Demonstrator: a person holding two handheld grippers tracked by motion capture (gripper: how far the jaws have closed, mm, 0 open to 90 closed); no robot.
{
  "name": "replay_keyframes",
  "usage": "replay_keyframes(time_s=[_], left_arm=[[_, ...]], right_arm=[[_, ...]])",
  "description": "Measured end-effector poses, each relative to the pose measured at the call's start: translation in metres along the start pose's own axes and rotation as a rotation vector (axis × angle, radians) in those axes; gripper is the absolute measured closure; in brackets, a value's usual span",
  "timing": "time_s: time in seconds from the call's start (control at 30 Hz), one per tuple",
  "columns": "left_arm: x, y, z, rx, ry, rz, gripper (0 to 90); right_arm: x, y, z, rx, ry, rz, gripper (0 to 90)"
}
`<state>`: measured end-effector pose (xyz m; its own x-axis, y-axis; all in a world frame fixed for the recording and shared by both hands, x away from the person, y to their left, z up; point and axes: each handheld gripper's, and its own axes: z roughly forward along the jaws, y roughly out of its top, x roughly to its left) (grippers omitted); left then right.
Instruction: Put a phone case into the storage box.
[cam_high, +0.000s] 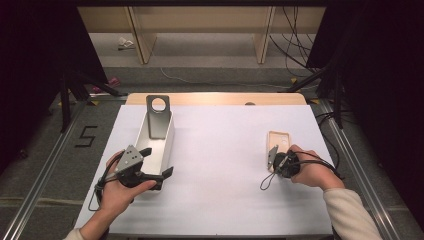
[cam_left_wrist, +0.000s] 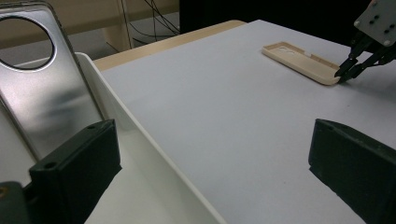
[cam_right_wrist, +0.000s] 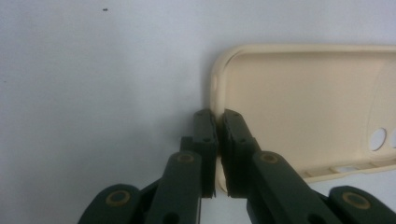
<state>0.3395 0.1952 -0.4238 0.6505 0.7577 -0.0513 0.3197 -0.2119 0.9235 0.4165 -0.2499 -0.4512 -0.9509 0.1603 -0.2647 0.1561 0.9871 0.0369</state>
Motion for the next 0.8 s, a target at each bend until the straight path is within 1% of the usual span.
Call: replay_keyframes(time_s=[0.07,0.17,0.23,0.27,0.33,0.4,0.63,0.67,0.8], left_arm=[[0.0,0.0,0.0,0.0,0.0,0.0,1.7],[0.0,0.0,0.0,-0.002,0.002,-0.001,1.8],[0.001,0.0,0.0,-0.003,0.002,-0.001,1.9],[0.001,0.0,0.0,-0.003,0.002,-0.002,1.9],[0.001,0.0,0.0,-0.003,0.003,-0.003,1.9],[0.001,0.0,-0.001,-0.003,0.003,-0.001,1.9],[0.001,0.0,-0.001,-0.006,0.004,-0.006,1.9],[0.002,0.0,-0.001,-0.005,0.004,-0.006,1.9],[0.002,0.0,-0.001,-0.005,0.004,-0.006,1.9]], right_arm=[[-0.001,-0.002,0.0,-0.018,0.0,0.008,85.5],[-0.001,-0.003,-0.002,-0.034,-0.002,0.033,85.5],[-0.002,-0.004,-0.004,-0.061,-0.002,0.051,85.5],[-0.002,-0.005,-0.004,-0.07,-0.005,0.05,85.6],[-0.001,-0.005,-0.007,-0.083,-0.008,0.074,85.6],[-0.002,-0.006,-0.008,-0.106,-0.016,0.08,85.7],[-0.002,-0.009,-0.013,-0.208,-0.009,0.143,85.9],[-0.002,-0.01,-0.014,-0.228,-0.004,0.162,85.9],[-0.001,-0.013,-0.017,-0.286,-0.009,0.205,86.0]])
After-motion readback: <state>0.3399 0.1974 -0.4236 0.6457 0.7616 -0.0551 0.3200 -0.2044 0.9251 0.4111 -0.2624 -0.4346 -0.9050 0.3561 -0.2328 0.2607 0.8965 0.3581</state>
